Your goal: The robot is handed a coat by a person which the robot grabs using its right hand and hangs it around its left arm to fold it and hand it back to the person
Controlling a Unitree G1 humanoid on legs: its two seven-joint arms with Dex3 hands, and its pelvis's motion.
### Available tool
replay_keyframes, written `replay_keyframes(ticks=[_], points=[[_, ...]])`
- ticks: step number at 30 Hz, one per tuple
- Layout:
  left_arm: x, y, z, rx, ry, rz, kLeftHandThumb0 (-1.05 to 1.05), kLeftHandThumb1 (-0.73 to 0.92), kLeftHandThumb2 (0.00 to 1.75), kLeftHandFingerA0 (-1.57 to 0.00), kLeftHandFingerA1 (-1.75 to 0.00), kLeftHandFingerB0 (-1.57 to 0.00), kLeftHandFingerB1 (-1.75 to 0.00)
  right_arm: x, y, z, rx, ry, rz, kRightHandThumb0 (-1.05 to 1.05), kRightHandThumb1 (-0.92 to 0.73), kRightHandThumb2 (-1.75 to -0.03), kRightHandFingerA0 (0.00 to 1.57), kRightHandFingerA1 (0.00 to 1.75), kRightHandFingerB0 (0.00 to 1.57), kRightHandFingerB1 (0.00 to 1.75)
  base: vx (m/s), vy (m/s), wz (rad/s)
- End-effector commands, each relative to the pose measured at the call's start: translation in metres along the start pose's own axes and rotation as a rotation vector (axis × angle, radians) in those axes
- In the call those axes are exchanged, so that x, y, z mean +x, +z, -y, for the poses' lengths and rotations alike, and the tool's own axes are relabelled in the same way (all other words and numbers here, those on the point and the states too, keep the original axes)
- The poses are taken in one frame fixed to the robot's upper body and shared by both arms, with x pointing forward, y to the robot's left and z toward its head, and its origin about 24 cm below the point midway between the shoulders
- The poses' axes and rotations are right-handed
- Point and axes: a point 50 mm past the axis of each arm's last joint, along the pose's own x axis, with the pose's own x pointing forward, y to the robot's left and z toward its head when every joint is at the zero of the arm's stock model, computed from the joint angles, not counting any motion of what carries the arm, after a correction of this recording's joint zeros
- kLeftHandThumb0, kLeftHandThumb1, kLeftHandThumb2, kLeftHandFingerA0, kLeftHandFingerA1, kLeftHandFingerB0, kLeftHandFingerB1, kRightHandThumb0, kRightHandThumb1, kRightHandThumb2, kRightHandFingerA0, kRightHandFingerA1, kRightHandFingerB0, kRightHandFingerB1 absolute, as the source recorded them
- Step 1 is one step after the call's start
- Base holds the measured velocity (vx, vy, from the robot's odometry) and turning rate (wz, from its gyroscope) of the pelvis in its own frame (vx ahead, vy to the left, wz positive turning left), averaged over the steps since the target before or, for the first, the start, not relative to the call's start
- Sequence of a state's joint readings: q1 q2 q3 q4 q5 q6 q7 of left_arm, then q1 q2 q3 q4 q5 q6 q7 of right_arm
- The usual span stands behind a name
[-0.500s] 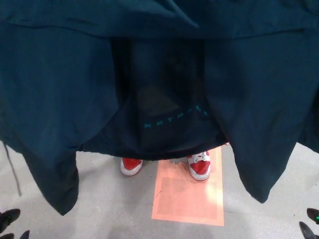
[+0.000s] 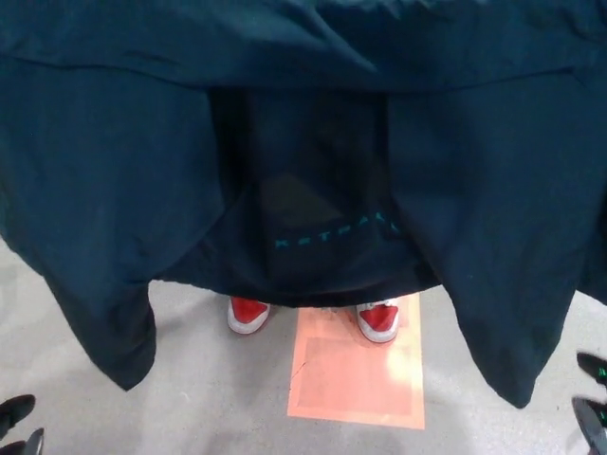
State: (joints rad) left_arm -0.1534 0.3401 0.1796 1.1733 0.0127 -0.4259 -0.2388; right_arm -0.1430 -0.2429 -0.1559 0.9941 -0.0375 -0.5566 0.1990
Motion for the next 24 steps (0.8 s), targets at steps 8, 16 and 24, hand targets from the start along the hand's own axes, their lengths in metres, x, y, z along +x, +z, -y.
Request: replay_keyframes(ticks=[8, 16, 24], points=[[-0.016, -0.014, 0.005, 0.025, -0.040, 0.047, -0.86, 0.81, 0.82, -0.10, -0.31, -0.10, -0.30, -0.090, 0.123, -0.017, -0.037, -0.004, 0.846, -0.76, -0.83, -0.66, 0.34, 0.33, 0.26, 0.29, 0.00, 0.000, 0.00], [-0.016, -0.015, 0.005, -0.001, -0.049, 0.045, -0.85, 0.79, 0.88, -0.09, -0.28, -0.07, -0.24, -0.131, 0.221, -0.010, -0.132, -0.036, 1.292, -0.81, -0.80, -0.64, 0.28, 0.31, 0.25, 0.30, 0.00, 0.000, 0.00], [-0.012, -0.011, 0.003, 0.041, -0.038, 0.026, -0.80, 0.92, 0.73, -0.10, -0.25, -0.10, -0.25, -0.141, 0.274, -0.010, -0.175, 0.000, 1.481, -0.79, -0.78, -0.64, 0.28, 0.31, 0.25, 0.29, 0.00, 0.000, 0.00]])
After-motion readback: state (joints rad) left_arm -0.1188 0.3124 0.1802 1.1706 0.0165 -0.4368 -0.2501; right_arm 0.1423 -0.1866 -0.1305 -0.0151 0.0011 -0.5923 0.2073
